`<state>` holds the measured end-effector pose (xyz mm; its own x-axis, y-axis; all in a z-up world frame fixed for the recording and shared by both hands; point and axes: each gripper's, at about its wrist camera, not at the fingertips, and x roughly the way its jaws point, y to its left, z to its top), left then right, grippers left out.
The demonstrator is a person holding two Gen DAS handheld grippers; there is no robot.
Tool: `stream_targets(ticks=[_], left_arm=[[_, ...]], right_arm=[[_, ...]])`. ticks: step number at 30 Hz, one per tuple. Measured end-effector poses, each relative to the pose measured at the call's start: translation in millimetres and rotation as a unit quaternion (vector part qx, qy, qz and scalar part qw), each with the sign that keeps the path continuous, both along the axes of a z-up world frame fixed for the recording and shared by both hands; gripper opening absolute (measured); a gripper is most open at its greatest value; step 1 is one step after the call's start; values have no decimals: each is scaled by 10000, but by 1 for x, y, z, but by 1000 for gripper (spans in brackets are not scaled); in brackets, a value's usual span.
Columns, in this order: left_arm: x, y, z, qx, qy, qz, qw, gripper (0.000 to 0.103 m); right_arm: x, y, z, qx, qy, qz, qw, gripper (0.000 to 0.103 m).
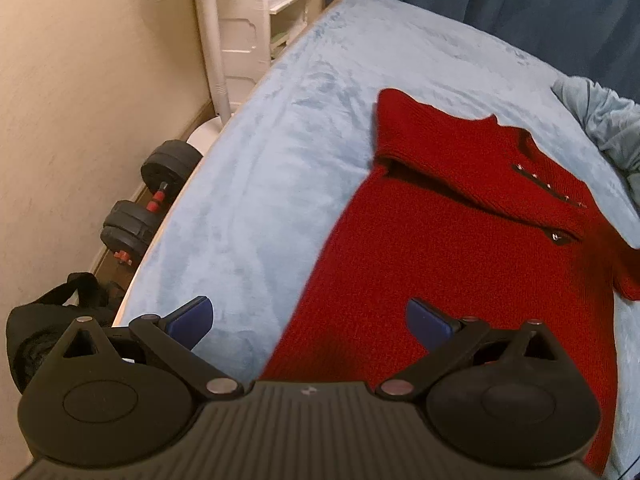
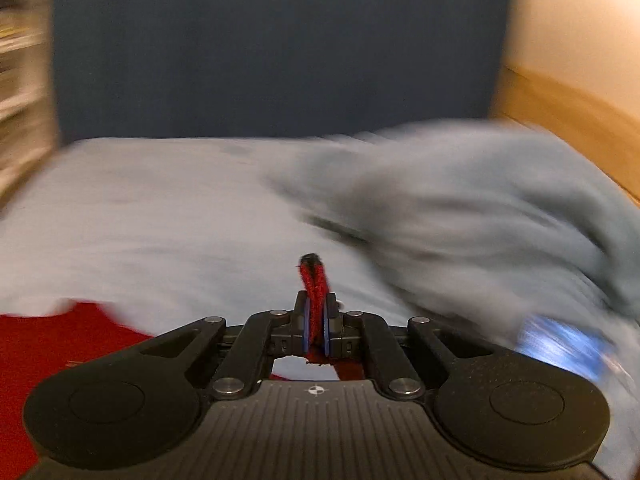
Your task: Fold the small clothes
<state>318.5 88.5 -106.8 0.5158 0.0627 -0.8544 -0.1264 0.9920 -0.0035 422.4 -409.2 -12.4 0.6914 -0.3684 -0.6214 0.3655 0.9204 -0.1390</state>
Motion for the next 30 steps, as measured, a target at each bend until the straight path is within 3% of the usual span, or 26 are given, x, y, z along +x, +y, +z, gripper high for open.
stream_targets(ticks=[2,5,6,8,10,15,19,21,23,26,30], left_arm=[[-3,11,0,-24,-17,105,9999,103],[-9,30,-1,-107,29,282,9995,103],[-11,37,-3,-149,61,313,9994,103],[-14,45,-7,-147,143,382,9991,103],[-18,51,-11,-149,195,378,9990,103],[-27,47,-26,-154,344,234,9990,103],[-41,26,-33,7,385,23,9993,103],[-53,12,-29,61,324,-119,9994,103],[-69,-3,-23,67,259,-269,9993,103],[-107,-24,-14,69,172,-429,9989,103],[-159,-50,-9,91,177,-727,9972,103]], right_arm=[[39,71,-1,154,-35,728,9972,6],[86,186,-26,683,101,1736,9824,8],[94,214,-39,931,233,1986,9754,12],[99,269,-71,1199,610,2349,9627,45],[80,299,-94,1087,833,2304,9634,50],[-24,264,-116,1508,1173,2270,9550,51],[-139,217,-103,1133,1135,1739,9716,55],[-201,202,-91,938,1069,1508,9783,61],[-257,193,-73,797,984,1271,9838,73],[-320,192,-56,580,919,1119,9878,78],[-371,195,-38,469,705,977,9916,79]])
